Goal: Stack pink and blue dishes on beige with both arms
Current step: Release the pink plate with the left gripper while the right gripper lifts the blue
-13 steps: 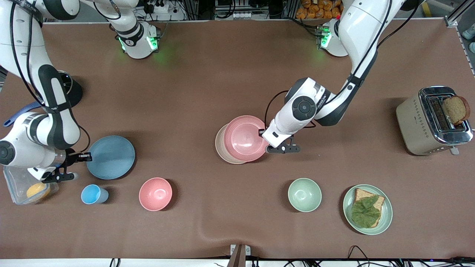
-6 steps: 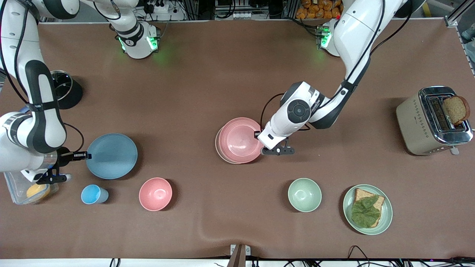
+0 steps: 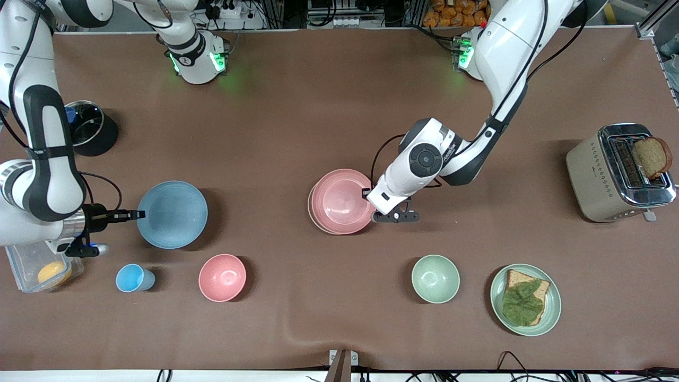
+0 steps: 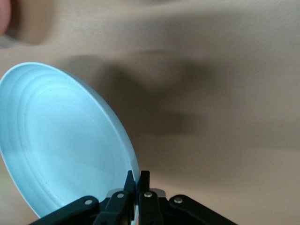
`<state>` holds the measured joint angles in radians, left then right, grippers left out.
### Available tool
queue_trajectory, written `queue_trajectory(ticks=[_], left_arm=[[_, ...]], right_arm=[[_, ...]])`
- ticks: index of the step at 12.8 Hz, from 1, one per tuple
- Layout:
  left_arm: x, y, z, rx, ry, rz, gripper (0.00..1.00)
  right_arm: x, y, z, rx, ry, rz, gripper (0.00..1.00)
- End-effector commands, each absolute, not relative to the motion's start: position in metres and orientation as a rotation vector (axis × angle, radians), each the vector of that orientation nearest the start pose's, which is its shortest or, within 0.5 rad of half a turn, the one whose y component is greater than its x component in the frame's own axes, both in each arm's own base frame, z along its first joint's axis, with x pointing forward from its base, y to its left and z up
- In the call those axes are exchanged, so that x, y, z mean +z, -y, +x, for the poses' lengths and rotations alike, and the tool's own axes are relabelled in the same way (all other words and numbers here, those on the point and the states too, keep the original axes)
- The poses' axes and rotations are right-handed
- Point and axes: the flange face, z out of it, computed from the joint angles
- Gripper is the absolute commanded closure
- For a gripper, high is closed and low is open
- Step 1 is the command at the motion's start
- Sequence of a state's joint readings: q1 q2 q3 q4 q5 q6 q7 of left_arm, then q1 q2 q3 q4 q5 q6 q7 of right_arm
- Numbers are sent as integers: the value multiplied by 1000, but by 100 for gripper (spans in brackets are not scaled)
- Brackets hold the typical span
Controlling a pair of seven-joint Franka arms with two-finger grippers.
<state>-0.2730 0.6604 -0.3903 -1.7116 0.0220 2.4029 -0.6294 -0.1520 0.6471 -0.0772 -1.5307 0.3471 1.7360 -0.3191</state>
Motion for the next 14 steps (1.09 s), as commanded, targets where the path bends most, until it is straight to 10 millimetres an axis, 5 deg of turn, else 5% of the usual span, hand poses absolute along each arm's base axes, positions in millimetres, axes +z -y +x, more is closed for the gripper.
queue_trajectory(ticks=[1,3,7,8,10,12,14], left_arm=[[238,404,561,79,103,-3361,100],[235,410,559,93,163,-3358,97],[236,416,560,95,221,-3361,65],[234,418,558,98,233,-3356,5],[237,417,560,39,179,-3334,0],[258,403,572,-15,208,-3339,0],[296,360,600,-93,302,-3330,0]], right_arm=[[263,94,645,503,-139,-2616,100],[264,67,648,525,-155,-2574,100],[268,2,653,577,-227,-2542,100],[267,0,653,585,-235,-2542,100],[265,-9,652,595,-247,-2528,100],[265,-41,651,622,-253,-2525,100],[262,-68,647,657,-253,-2534,100]])
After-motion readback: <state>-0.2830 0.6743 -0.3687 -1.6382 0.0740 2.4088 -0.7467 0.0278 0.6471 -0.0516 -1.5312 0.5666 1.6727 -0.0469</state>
